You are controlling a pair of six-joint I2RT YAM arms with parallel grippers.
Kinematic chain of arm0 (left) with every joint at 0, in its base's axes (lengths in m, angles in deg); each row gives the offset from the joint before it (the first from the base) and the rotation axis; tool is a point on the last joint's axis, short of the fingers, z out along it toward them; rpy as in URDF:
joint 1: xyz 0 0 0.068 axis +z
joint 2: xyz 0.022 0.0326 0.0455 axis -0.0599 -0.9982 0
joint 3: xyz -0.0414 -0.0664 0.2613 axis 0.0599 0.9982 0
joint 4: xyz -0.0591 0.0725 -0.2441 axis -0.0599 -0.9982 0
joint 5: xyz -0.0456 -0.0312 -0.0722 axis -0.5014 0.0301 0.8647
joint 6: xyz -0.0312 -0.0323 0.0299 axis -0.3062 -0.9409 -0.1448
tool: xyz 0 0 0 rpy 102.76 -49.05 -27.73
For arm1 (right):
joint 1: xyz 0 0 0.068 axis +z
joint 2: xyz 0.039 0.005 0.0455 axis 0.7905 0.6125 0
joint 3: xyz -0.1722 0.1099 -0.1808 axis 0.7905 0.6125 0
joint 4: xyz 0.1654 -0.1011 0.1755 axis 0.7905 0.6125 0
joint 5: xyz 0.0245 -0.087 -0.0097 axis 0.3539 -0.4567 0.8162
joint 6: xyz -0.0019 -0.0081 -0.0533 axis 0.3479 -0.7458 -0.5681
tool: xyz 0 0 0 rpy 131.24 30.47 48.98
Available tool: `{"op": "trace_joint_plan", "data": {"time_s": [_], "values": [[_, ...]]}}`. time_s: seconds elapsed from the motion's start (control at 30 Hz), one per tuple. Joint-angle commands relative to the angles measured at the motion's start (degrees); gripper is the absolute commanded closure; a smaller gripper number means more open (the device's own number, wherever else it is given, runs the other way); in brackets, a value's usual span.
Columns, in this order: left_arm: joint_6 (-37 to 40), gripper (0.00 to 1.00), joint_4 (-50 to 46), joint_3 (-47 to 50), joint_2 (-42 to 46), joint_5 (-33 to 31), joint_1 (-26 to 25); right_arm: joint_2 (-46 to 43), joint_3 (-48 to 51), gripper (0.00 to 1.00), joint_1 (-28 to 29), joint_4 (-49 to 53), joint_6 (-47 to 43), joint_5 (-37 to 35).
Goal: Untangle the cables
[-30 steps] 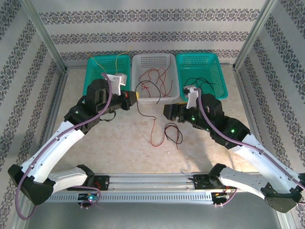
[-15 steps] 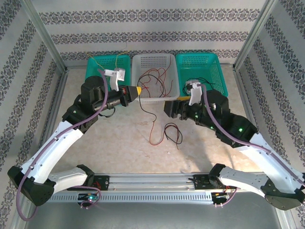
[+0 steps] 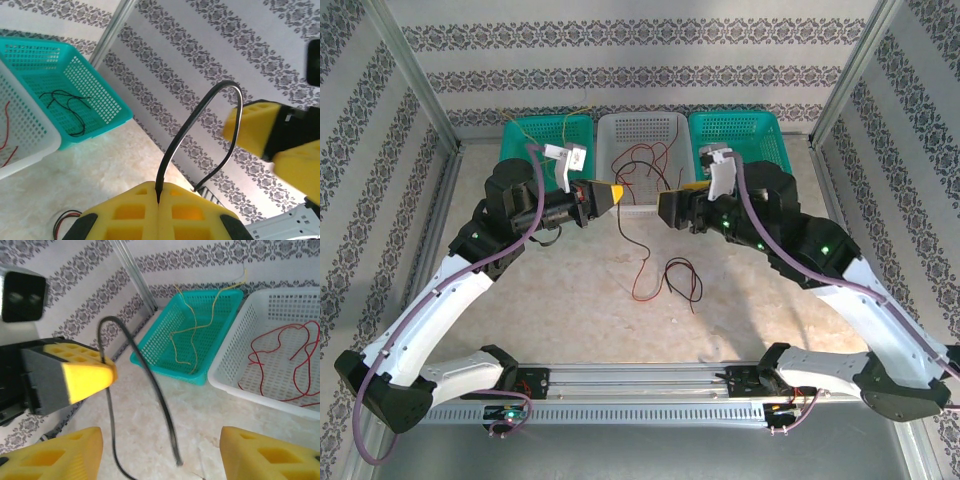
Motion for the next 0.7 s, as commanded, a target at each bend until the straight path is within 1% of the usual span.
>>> {"op": "trace_joint_plan", "data": {"time_s": [0.0, 0.07, 0.23, 0.27, 0.47, 0.5, 0.53, 0.57, 0.6, 0.67], "values": [[0.56, 1.0, 3.96, -1.37, 0.9, 4.1, 0.65, 1.48, -2.48, 0.47, 0.54, 1.25, -1.45, 0.48], [0.76, 1.0, 3.66, -1.44, 0.9, 4.81, 0.65, 2.36, -3.17, 0.58, 0.54, 1.47, -1.46, 0.48], [1.9, 1.0, 1.62, -0.79, 0.86, 3.97, 0.67, 2.62, -3.23, 0.91, 0.54, 1.21, -1.33, 0.39], [1.99, 1.0, 1.43, -0.5, 0.73, 3.68, 0.72, 2.42, -3.14, 0.99, 0.54, 1.04, -1.28, 0.37], [0.97, 1.0, 3.16, 1.42, 0.27, 3.41, 0.7, 1.32, -3.21, 1.0, 0.54, 0.42, -0.88, 0.63], [0.64, 0.97, 3.57, 1.76, 0.07, 3.4, 0.61, 1.19, -3.43, 1.0, 0.54, 0.33, -0.77, 0.73], [0.23, 0.88, 4.17, 2.19, -0.1, 3.56, 0.64, 1.12, -3.71, 1.0, 0.54, 0.24, -0.77, 0.73], [-0.51, 0.77, 4.87, 2.73, -0.37, 3.98, 0.66, 0.97, -4.13, 1.0, 0.54, 0.1, -0.67, 0.86], [-1.23, 0.68, 5.86, 3.31, -0.62, 4.6, 0.67, 0.9, -4.59, 1.0, 0.54, -0.14, -0.74, 1.0], [-2.79, 0.58, 8.68, 4.99, -0.72, 5.58, 0.65, 0.9, -5.89, 1.0, 0.54, -0.44, -0.96, 0.57]]}}
